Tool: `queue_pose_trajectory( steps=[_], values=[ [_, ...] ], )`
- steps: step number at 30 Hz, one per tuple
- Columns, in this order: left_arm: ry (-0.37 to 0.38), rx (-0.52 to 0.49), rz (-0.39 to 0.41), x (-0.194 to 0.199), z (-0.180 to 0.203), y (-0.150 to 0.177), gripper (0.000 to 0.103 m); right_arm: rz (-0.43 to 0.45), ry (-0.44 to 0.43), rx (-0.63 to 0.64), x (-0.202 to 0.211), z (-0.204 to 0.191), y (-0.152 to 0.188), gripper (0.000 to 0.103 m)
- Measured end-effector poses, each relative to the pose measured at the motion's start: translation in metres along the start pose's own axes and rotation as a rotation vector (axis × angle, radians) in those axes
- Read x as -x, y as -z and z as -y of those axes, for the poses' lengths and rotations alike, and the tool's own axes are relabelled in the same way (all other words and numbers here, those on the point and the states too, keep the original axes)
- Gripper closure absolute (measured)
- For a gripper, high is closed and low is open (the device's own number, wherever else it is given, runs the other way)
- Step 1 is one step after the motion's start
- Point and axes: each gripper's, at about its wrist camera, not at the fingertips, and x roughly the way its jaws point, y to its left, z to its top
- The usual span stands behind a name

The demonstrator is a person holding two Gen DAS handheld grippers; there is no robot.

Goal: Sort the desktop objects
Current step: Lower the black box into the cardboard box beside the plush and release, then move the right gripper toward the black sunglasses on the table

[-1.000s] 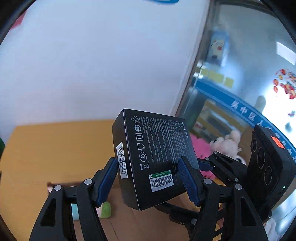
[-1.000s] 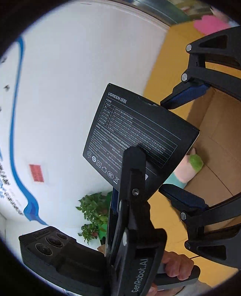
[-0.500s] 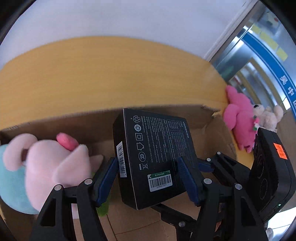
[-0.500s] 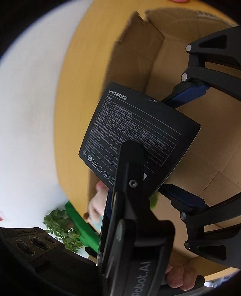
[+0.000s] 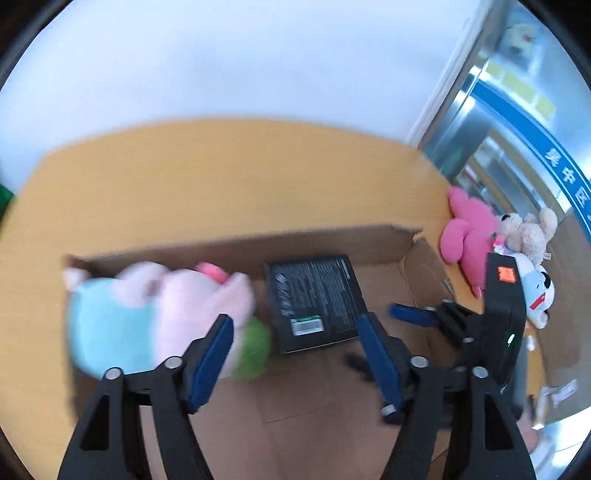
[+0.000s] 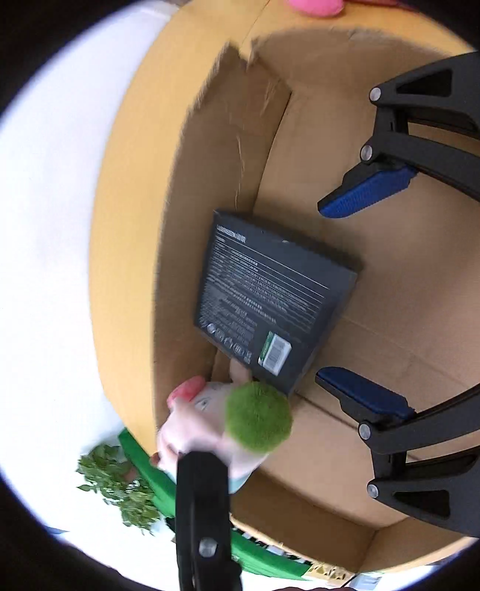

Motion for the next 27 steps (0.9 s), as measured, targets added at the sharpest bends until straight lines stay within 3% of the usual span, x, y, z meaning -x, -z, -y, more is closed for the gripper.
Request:
queue_pose_trajectory(
  steps=[2, 3, 4, 7, 11, 12, 13, 14, 15, 16, 18, 19, 20, 21, 22, 23, 25, 27],
  values=[
    [-0.111, -0.026, 0.118, 0.041, -0.001, 0.018, 0.015, 0.039, 0.048, -0.004, 0.026, -0.011, 0.004, 0.019],
    [-0.140, -0.027, 0.165, 0.058, -0.002, 0.029, 0.004, 0.073, 0.072, -0.002, 0.040, -0.020, 0.007, 0.019],
    [-0.159, -0.024, 0.215, 0.076, -0.006, 0.042, 0.000, 0.116, 0.098, 0.003, 0.060, -0.029, 0.015, 0.019],
    [-0.186, 0.011, 0.336, 0.119, -0.014, 0.087, 0.000, 0.208, 0.163, 0.008, 0.101, -0.053, 0.042, 0.017],
    [-0.209, 0.065, 0.394, 0.145, -0.020, 0.134, 0.000, 0.275, 0.214, -0.008, 0.132, -0.071, 0.089, 0.018],
    [-0.208, 0.080, 0.401, 0.148, -0.021, 0.144, 0.002, 0.287, 0.215, -0.020, 0.142, -0.069, 0.106, 0.022],
    [-0.196, 0.091, 0.406, 0.148, -0.020, 0.152, 0.019, 0.292, 0.206, -0.033, 0.146, -0.071, 0.116, 0.029],
    [-0.179, 0.092, 0.401, 0.149, -0.021, 0.160, 0.041, 0.289, 0.196, -0.044, 0.148, -0.072, 0.122, 0.053],
    [-0.166, 0.081, 0.360, 0.145, -0.020, 0.164, 0.096, 0.283, 0.194, -0.055, 0.151, -0.072, 0.129, 0.081],
    [-0.165, 0.080, 0.306, 0.141, -0.022, 0.168, 0.101, 0.281, 0.200, -0.062, 0.154, -0.074, 0.134, 0.090],
    [-0.169, 0.073, 0.273, 0.137, -0.020, 0.178, 0.101, 0.284, 0.200, -0.066, 0.160, -0.078, 0.140, 0.089],
    [-0.189, 0.057, 0.285, 0.138, -0.017, 0.182, 0.095, 0.292, 0.195, -0.063, 0.164, -0.081, 0.142, 0.085],
    [-0.220, 0.046, 0.296, 0.139, -0.014, 0.186, 0.085, 0.306, 0.206, -0.060, 0.168, -0.083, 0.144, 0.059],
    [-0.253, 0.045, 0.303, 0.141, -0.012, 0.189, 0.048, 0.322, 0.222, -0.055, 0.171, -0.086, 0.146, 0.021],
    [-0.284, 0.055, 0.319, 0.144, -0.011, 0.192, 0.007, 0.350, 0.243, -0.049, 0.177, -0.089, 0.148, 0.010],
    [-0.304, 0.064, 0.349, 0.148, -0.010, 0.195, 0.000, 0.374, 0.253, -0.041, 0.182, -0.092, 0.150, 0.007],
    [-0.322, 0.066, 0.414, 0.160, -0.008, 0.203, 0.001, 0.378, 0.241, -0.032, 0.187, -0.096, 0.152, 0.007],
    [-0.306, 0.050, 0.405, 0.163, -0.007, 0.207, 0.001, 0.368, 0.242, -0.027, 0.186, -0.096, 0.153, 0.007]
  ],
)
